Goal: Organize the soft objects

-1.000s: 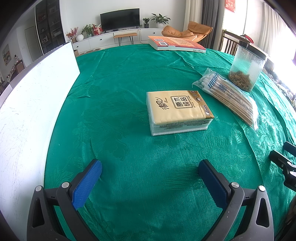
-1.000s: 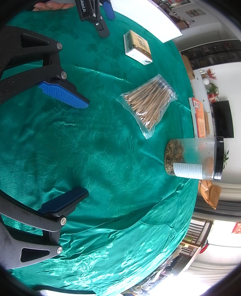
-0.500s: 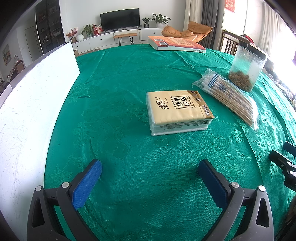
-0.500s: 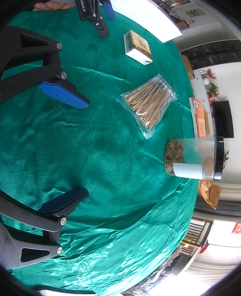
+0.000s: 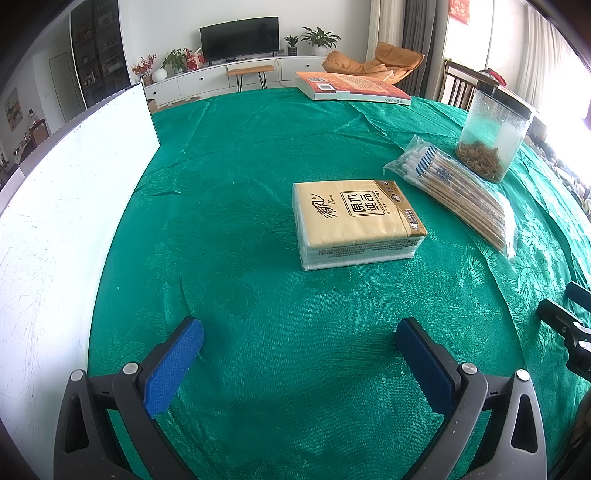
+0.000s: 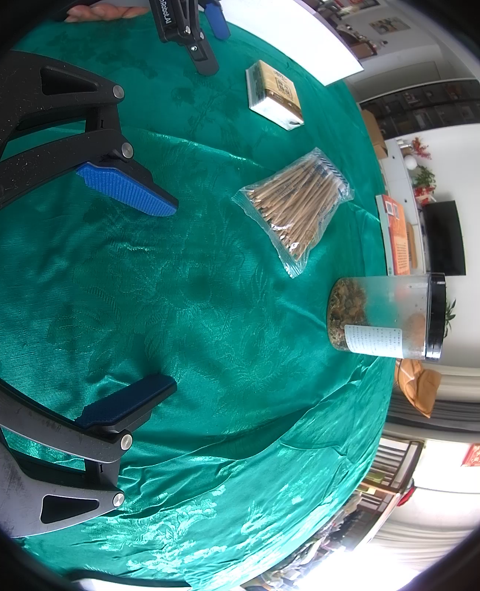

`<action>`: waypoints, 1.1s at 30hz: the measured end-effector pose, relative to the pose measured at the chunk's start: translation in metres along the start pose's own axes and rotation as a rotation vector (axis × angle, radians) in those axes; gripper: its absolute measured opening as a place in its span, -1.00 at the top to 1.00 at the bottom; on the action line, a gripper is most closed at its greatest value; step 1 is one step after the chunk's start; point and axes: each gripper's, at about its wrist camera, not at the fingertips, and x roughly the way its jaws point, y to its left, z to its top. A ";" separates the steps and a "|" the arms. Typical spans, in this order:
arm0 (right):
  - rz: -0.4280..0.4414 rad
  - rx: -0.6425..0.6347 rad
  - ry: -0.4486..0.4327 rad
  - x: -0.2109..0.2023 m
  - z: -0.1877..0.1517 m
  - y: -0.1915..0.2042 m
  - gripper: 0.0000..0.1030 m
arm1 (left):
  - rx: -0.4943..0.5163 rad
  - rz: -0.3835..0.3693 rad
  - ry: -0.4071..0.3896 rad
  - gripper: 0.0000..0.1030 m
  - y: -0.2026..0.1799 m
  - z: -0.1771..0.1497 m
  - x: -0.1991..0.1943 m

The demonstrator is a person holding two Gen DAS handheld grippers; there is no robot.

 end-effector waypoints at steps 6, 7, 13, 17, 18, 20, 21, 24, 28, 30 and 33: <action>0.000 0.000 0.000 0.000 0.000 0.000 -0.75 | 0.000 0.001 0.001 -1.00 0.000 0.000 0.000; 0.000 0.000 0.000 0.000 0.000 0.000 -0.75 | 0.000 0.002 0.002 -1.00 0.000 0.000 0.000; 0.000 0.000 0.000 0.000 0.000 0.000 -0.75 | 0.113 -0.068 0.133 -1.00 -0.014 0.015 -0.002; 0.000 0.000 0.000 0.000 0.000 0.000 -0.75 | 0.375 -0.038 0.091 -1.00 -0.047 0.040 -0.014; 0.000 0.000 0.000 0.000 0.000 0.000 -0.75 | 0.446 -0.026 0.086 -1.00 -0.055 0.047 -0.013; 0.000 0.000 0.000 0.000 0.000 0.000 -0.75 | 0.558 -0.008 0.091 -1.00 -0.065 0.061 -0.006; 0.000 0.000 0.000 0.000 0.000 0.000 -0.75 | 0.593 0.001 0.092 -1.00 -0.068 0.068 -0.001; 0.002 0.001 -0.001 0.001 0.000 0.000 -0.75 | 0.627 -0.048 0.118 -1.00 -0.066 0.083 0.020; 0.032 -0.017 0.028 0.000 0.000 -0.001 -0.74 | 0.656 -0.103 0.092 -1.00 -0.063 0.083 0.038; 0.091 -0.008 0.004 -0.009 0.010 -0.004 -0.72 | 0.660 -0.105 0.071 -0.90 -0.064 0.084 0.038; 0.088 -0.035 -0.103 -0.021 0.047 -0.003 -0.72 | 0.636 -0.122 0.077 -0.28 -0.064 0.088 0.038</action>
